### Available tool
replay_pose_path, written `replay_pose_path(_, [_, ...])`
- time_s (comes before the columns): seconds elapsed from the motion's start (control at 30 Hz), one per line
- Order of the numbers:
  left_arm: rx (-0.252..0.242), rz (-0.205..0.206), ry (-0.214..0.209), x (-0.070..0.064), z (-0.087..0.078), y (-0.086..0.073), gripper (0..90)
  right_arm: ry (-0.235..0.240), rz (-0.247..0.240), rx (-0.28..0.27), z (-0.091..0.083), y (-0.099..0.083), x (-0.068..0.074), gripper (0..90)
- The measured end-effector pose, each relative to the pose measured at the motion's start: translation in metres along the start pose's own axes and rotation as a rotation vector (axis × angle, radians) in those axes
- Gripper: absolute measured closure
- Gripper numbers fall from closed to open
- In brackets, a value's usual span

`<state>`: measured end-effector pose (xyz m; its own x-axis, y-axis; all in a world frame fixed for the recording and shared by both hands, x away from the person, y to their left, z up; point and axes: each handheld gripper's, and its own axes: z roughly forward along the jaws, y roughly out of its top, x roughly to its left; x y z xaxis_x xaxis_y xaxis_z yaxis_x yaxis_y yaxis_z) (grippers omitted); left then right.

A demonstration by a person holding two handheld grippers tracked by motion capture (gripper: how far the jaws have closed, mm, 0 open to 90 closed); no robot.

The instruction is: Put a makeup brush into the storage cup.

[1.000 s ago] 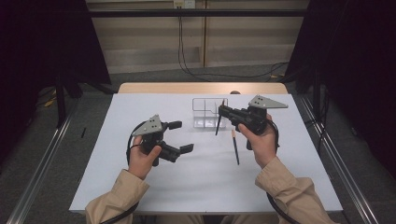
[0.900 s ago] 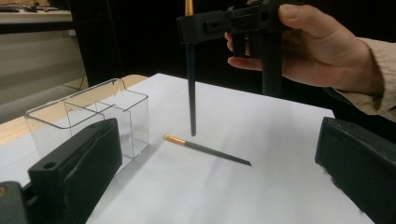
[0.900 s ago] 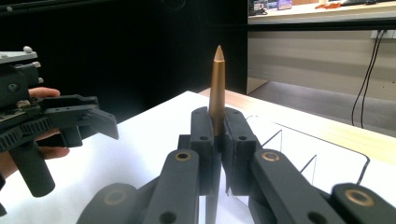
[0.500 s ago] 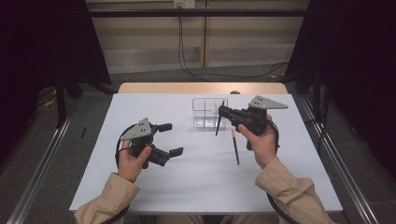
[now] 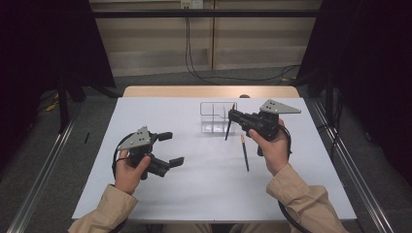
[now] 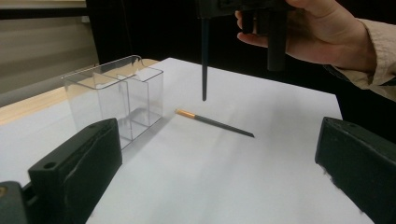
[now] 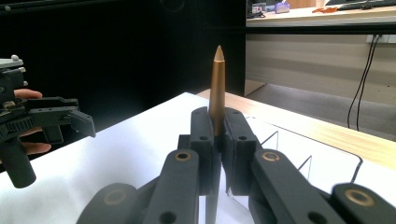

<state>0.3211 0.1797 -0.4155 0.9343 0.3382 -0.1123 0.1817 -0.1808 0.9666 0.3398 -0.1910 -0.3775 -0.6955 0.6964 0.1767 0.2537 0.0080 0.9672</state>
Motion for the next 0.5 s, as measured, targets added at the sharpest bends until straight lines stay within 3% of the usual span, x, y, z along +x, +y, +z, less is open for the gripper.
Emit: replay_pose_path(0.5, [0.001, -0.005, 0.034, 0.001, -0.015, -0.006, 0.5, -0.006, -0.003, -0.002, -0.002, 0.001, -0.003, 84.3])
